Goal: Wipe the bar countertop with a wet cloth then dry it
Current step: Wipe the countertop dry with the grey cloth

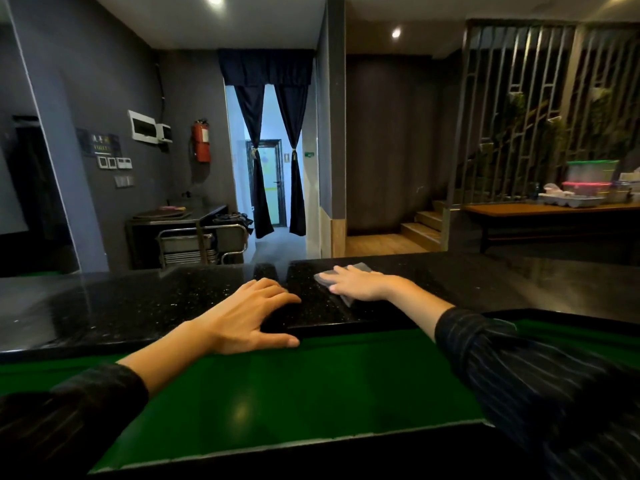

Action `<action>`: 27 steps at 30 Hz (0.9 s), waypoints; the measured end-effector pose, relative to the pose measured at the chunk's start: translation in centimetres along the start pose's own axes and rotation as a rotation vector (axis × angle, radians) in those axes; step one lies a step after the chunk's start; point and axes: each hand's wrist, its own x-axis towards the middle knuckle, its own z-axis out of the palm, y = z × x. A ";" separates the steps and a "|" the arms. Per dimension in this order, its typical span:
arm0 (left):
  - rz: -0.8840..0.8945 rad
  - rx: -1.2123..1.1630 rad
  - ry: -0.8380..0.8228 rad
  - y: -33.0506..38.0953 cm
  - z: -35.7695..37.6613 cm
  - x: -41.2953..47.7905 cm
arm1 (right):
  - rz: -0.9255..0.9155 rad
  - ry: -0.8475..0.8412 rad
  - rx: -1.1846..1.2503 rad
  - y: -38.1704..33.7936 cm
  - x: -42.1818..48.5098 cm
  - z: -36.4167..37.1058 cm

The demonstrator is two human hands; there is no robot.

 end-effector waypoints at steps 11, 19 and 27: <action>-0.073 -0.006 0.023 -0.3 0.7 0.5 | 0.181 0.022 0.012 -4.7 9.4 -1.9; -0.132 -0.068 -0.021 0.2 0.6 0.3 | -0.120 -0.038 -0.052 -5.6 7.5 -0.3; -0.133 -0.029 -0.012 0.0 1.0 0.4 | 0.140 0.027 0.027 -1.8 10.8 -1.0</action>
